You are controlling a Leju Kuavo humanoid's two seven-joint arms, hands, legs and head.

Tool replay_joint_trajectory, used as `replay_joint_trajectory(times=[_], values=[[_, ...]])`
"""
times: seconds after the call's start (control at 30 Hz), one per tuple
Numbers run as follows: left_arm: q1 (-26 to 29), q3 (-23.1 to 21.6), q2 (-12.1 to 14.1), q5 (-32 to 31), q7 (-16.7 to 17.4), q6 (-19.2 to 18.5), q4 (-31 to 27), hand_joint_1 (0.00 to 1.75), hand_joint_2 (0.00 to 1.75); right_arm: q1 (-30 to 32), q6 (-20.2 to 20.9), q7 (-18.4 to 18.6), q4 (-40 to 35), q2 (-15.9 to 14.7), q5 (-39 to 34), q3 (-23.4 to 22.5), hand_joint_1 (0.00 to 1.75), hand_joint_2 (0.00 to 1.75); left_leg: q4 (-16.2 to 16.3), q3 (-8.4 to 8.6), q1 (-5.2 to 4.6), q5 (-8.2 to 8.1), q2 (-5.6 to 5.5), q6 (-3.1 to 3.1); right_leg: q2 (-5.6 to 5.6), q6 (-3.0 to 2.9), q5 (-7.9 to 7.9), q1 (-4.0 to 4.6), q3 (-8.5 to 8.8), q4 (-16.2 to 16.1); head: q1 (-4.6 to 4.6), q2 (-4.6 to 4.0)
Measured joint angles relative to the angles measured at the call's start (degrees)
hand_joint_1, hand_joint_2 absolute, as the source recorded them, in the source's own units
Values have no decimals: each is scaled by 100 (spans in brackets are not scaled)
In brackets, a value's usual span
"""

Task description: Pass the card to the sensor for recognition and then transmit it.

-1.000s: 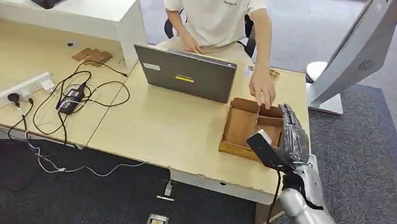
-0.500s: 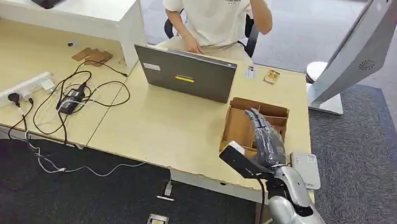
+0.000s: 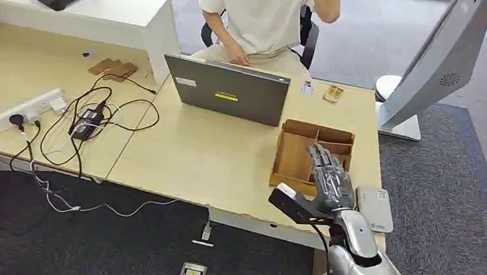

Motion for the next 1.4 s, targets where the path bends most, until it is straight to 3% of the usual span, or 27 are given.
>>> replay_joint_trajectory(times=[0.57, 1.4], values=[[2, 0, 0, 0, 9, 42, 0, 0, 0, -110, -710, 192, 1228, -2, 271, -83, 0, 175, 0, 0, 0, 0, 0, 0, 0, 0, 0, 0, 0, 0, 0, 0], [2, 0, -2, 0, -17, 72, 0, 0, 0, -133, -866, -2, 1705, 111, 184, -295, 0, 175, 0, 1, 0, 0, 0, 0, 0, 0, 0, 0, 0, 1, 0, 0]])
